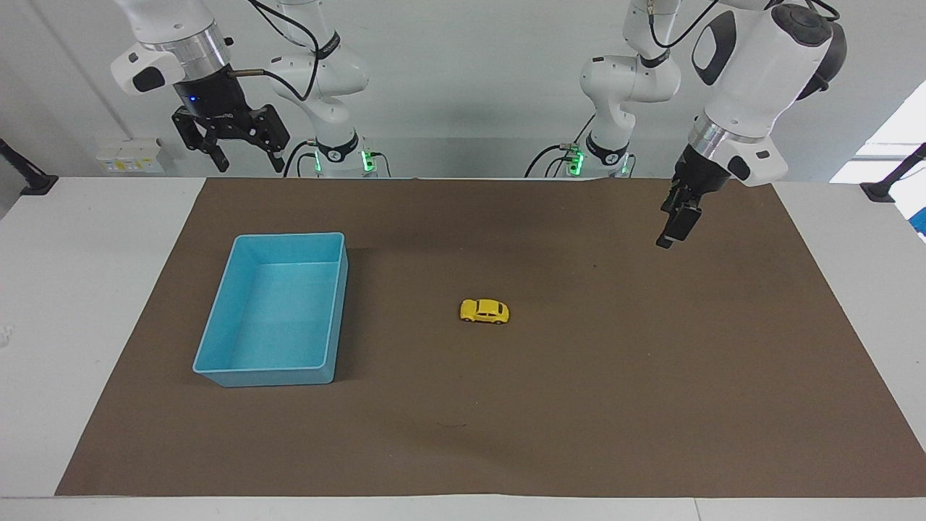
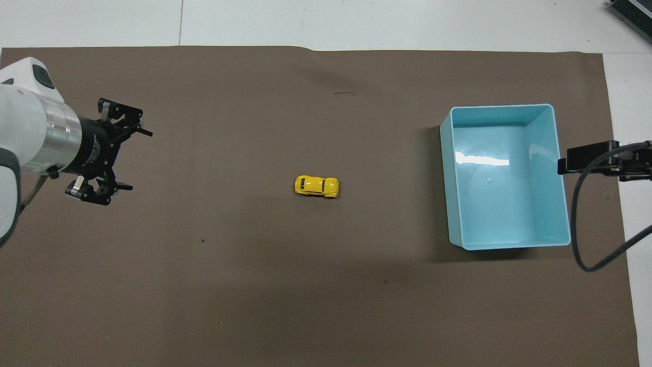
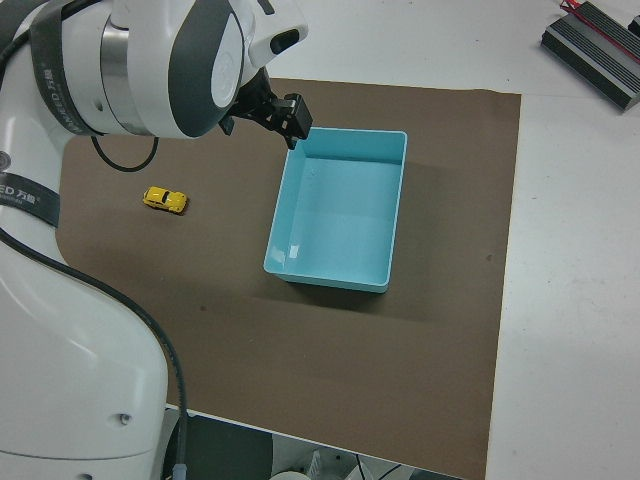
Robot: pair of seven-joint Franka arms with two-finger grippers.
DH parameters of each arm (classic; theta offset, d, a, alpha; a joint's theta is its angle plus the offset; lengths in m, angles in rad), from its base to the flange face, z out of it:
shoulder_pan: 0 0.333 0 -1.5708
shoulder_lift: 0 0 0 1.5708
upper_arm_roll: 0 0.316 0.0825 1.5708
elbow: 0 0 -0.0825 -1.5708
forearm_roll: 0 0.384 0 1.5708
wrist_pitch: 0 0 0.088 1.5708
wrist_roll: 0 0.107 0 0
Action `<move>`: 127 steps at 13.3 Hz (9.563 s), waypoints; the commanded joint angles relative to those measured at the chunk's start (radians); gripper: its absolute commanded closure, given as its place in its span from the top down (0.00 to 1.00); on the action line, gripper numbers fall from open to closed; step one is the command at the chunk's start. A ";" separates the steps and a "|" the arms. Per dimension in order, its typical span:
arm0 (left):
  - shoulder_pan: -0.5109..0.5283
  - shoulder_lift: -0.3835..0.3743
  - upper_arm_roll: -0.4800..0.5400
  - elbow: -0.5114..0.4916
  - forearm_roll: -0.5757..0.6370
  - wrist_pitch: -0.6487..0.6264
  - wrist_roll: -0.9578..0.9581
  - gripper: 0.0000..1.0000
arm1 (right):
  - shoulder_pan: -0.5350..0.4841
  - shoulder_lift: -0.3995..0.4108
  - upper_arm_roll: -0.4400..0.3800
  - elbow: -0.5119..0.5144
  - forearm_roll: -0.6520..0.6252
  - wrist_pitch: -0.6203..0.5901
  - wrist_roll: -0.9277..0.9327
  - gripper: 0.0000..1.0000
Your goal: Wind up and store yellow beetle car
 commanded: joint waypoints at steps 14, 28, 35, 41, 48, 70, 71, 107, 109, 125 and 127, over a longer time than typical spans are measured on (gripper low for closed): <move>-0.337 0.370 0.015 0.071 0.083 0.270 -0.691 1.00 | -0.013 -0.004 0.003 -0.006 0.018 -0.009 -0.025 1.00; -0.438 0.522 0.015 0.098 0.088 0.427 -0.826 1.00 | -0.013 -0.004 0.002 -0.006 0.018 -0.009 -0.025 1.00; -0.445 0.528 0.013 0.080 0.080 0.451 -0.826 1.00 | -0.013 -0.004 0.003 -0.006 0.018 -0.009 -0.025 1.00; -0.446 0.528 0.013 0.069 0.081 0.445 -0.820 0.73 | -0.013 -0.004 0.003 -0.006 0.018 -0.009 -0.025 1.00; -0.440 0.528 0.013 0.051 0.080 0.445 -0.814 0.25 | -0.013 -0.004 0.003 -0.006 0.018 -0.009 -0.025 1.00; -0.242 0.506 0.027 -0.057 0.129 0.387 -0.668 0.28 | -0.013 -0.004 0.003 -0.006 0.018 -0.009 -0.025 1.00; -0.227 0.505 0.027 -0.063 0.131 0.382 -0.650 0.28 | -0.013 -0.004 0.003 -0.006 0.018 -0.009 -0.025 1.00; -0.044 0.250 0.042 -0.051 0.160 0.298 -0.303 1.00 | 0.004 -0.006 0.023 -0.006 0.006 -0.002 -0.172 1.00; -0.026 0.192 0.042 -0.051 0.149 0.289 -0.198 1.00 | 0.002 -0.004 0.034 -0.006 0.003 0.004 -0.300 1.00; 0.068 0.014 0.047 0.092 0.115 -0.139 1.296 1.00 | 0.036 0.270 0.098 0.132 -0.029 0.069 -1.183 1.00; 0.086 -0.020 0.053 0.104 0.117 -0.181 1.346 1.00 | 0.060 0.334 0.100 0.171 -0.037 0.084 -1.209 1.00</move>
